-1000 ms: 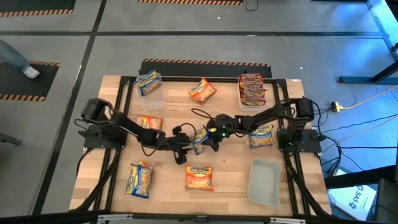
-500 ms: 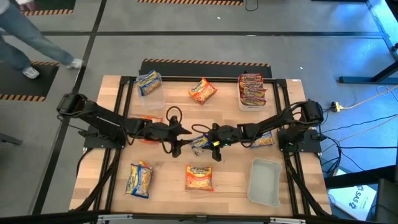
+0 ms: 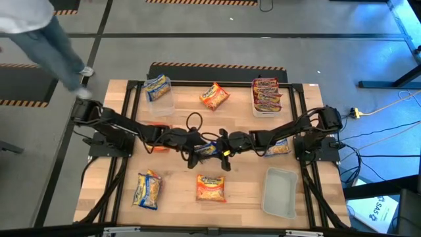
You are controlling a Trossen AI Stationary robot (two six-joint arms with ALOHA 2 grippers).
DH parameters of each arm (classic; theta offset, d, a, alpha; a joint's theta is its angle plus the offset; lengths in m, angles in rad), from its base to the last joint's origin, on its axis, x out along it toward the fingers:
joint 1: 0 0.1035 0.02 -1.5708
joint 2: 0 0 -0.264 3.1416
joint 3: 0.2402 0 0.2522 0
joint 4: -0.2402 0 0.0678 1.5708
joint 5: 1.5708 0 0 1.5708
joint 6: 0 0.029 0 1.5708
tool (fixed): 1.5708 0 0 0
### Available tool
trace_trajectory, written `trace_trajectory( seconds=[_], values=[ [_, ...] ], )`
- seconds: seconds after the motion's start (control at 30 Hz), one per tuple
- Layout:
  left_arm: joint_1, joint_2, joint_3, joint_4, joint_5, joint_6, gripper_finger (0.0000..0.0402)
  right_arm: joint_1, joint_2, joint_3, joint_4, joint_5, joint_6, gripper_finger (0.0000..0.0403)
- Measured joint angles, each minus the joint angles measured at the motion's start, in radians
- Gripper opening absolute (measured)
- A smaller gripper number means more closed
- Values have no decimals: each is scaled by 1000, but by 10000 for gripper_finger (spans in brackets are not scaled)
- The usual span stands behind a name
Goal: Sort Maruchan noodles
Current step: Put the top blue noodle pack into the transparent bin
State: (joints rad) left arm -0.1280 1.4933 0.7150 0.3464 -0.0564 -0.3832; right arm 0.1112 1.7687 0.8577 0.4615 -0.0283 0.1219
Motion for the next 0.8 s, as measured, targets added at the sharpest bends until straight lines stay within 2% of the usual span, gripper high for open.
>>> trace_trajectory(
  seconds=[0.1,0.23,0.37,0.57,0.67,0.8],
  values=[
    [-1,23,26,-3,15,0,289,0,0,10,-10,-19,0,104],
    [2,26,53,-74,-13,21,274,1,1,15,-7,-43,1,104],
    [11,26,70,-131,-12,27,233,1,1,14,-17,-43,2,110],
    [19,26,72,-130,-1,39,158,0,1,14,-10,-42,13,115],
    [18,25,72,-127,1,48,134,0,1,13,-9,-23,27,128],
    [18,25,72,-126,-1,54,120,0,1,13,-5,-21,29,170]
  ],
)
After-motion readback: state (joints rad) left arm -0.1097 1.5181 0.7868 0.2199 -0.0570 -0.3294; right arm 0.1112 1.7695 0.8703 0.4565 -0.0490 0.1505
